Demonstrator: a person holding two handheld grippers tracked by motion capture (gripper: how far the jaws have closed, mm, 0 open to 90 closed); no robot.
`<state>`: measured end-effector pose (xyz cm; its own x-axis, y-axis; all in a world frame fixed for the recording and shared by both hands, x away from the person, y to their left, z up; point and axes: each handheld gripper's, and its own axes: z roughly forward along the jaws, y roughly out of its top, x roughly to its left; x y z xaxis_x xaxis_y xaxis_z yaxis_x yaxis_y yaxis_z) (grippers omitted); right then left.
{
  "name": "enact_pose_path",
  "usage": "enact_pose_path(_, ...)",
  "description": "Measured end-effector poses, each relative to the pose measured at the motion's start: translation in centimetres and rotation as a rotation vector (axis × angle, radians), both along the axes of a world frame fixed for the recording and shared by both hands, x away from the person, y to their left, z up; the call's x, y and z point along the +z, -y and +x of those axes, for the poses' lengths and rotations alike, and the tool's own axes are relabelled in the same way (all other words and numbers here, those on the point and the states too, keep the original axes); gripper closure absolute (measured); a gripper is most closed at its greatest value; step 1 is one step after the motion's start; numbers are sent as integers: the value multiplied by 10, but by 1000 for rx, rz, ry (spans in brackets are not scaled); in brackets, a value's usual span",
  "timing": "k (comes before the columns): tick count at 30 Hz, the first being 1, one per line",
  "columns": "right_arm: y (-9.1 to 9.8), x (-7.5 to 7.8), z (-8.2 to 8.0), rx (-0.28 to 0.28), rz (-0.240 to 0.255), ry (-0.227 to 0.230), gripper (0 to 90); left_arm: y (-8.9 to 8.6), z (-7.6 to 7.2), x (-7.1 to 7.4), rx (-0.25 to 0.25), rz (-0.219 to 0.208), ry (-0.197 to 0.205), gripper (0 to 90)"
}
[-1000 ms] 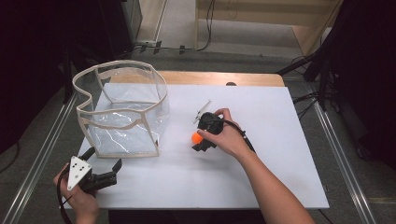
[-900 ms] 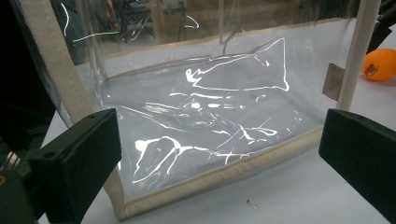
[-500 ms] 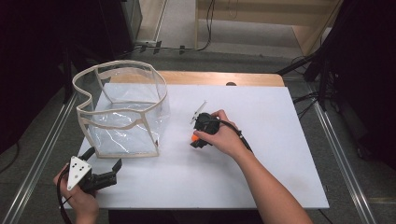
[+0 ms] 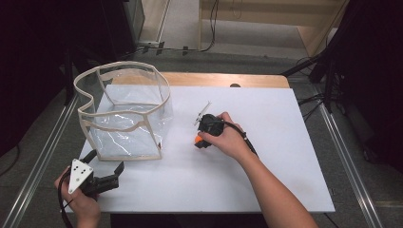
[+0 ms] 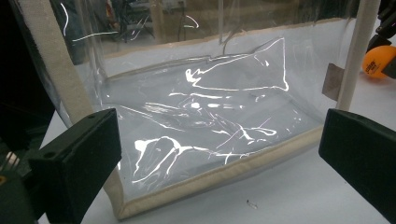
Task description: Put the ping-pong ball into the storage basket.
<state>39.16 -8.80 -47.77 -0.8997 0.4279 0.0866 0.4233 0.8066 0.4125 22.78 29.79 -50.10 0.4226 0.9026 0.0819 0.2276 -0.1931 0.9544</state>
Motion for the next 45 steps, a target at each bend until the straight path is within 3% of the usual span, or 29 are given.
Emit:
enact_pose_path(15, -1, 21, 4, 28, 46, -4, 476, 0, 0, 0, 0, 0, 0, 0)
enact_pose_path(45, -17, 65, 5, 117, 63, 21, 476, 0, 0, 0, 0, -1, -1, 0)
